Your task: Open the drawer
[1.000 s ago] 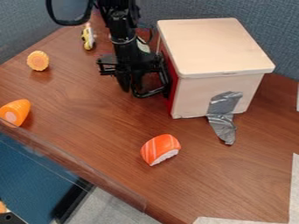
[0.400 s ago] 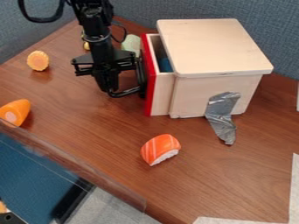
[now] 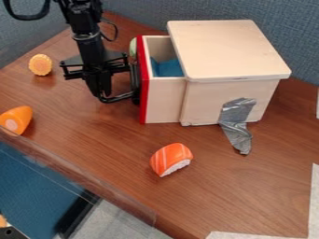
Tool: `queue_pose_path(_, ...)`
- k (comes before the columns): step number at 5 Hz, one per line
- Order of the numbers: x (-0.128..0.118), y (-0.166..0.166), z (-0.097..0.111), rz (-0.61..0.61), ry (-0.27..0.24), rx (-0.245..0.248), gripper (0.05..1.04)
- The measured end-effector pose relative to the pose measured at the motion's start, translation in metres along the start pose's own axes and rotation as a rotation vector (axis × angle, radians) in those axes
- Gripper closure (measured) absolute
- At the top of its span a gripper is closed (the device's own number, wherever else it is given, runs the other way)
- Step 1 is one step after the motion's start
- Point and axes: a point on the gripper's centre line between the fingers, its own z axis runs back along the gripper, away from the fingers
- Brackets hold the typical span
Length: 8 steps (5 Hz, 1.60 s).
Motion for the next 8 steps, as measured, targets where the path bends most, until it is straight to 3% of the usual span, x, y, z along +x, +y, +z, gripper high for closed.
queue_pose_path(3,0.003,0.033,0.007,0.043,0.028,0.006,0.947)
queue_pose_path(4,0.007,0.041,0.018,0.066,-0.004,0.013,0.947)
queue_pose_path(5,0.003,0.043,0.019,0.084,0.000,0.016,0.907)
queue_pose_path(6,0.001,0.047,0.026,0.082,0.001,0.054,0.675)
queue_pose_path(7,0.000,0.041,0.035,0.019,0.033,0.027,0.364)
queue_pose_path(8,0.007,0.034,0.067,-0.071,0.015,-0.019,0.110)
